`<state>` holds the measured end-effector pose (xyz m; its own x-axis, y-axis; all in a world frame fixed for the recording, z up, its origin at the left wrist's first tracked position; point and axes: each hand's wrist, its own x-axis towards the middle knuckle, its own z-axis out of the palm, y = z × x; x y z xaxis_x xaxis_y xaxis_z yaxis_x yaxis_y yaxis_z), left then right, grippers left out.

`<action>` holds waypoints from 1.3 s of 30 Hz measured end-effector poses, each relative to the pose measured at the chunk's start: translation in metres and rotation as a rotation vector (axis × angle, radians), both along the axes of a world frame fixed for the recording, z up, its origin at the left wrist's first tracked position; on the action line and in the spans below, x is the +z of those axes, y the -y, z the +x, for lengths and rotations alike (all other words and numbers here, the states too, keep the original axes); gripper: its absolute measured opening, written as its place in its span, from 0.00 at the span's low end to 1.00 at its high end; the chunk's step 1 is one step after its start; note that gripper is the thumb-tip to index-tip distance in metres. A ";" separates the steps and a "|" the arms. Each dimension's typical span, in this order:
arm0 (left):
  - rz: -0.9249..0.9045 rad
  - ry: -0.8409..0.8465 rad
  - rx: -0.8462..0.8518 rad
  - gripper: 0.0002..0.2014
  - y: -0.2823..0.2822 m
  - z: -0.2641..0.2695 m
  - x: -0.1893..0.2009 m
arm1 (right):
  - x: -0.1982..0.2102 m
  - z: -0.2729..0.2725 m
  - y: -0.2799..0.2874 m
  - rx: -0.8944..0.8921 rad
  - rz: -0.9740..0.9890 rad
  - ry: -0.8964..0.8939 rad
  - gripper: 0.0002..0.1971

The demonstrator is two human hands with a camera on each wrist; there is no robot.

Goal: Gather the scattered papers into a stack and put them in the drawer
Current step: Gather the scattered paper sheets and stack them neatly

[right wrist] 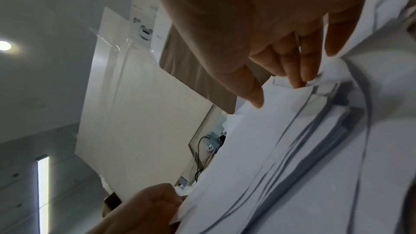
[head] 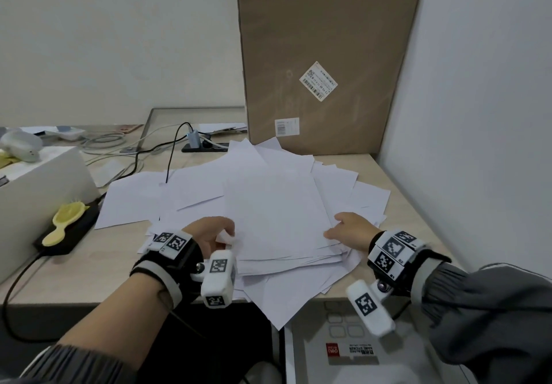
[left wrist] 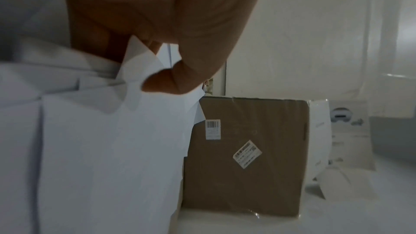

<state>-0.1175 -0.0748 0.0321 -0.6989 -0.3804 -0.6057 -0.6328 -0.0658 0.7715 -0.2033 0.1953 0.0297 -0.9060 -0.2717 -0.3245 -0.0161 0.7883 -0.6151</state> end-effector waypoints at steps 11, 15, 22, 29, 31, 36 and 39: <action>0.044 -0.031 -0.060 0.07 0.004 -0.024 -0.011 | -0.019 -0.006 0.009 0.059 0.107 -0.012 0.19; -0.064 -0.047 -0.136 0.14 0.003 -0.026 -0.013 | -0.011 -0.010 0.002 0.040 0.030 0.005 0.13; 0.032 -0.451 -0.154 0.07 -0.010 -0.004 0.002 | 0.020 -0.036 -0.002 -0.122 -0.469 0.089 0.36; 0.009 -0.703 -0.162 0.20 -0.007 -0.013 0.058 | 0.094 -0.037 0.017 -0.069 -1.045 -0.039 0.12; -0.006 -0.782 -0.130 0.26 -0.006 -0.020 0.071 | 0.095 -0.036 0.022 -0.058 -1.061 -0.086 0.16; -0.034 -0.910 -0.097 0.34 -0.007 -0.030 0.076 | 0.061 -0.031 0.035 -0.039 -0.981 -0.136 0.40; -0.062 -0.935 -0.086 0.41 -0.010 -0.036 0.082 | 0.060 -0.034 0.035 -0.070 -1.014 -0.202 0.34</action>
<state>-0.1537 -0.0647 0.1142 -0.9186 -0.3176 0.2354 0.2448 0.0106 0.9695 -0.2374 0.1600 0.0897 -0.9425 -0.2772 0.1869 -0.1667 -0.0950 -0.9814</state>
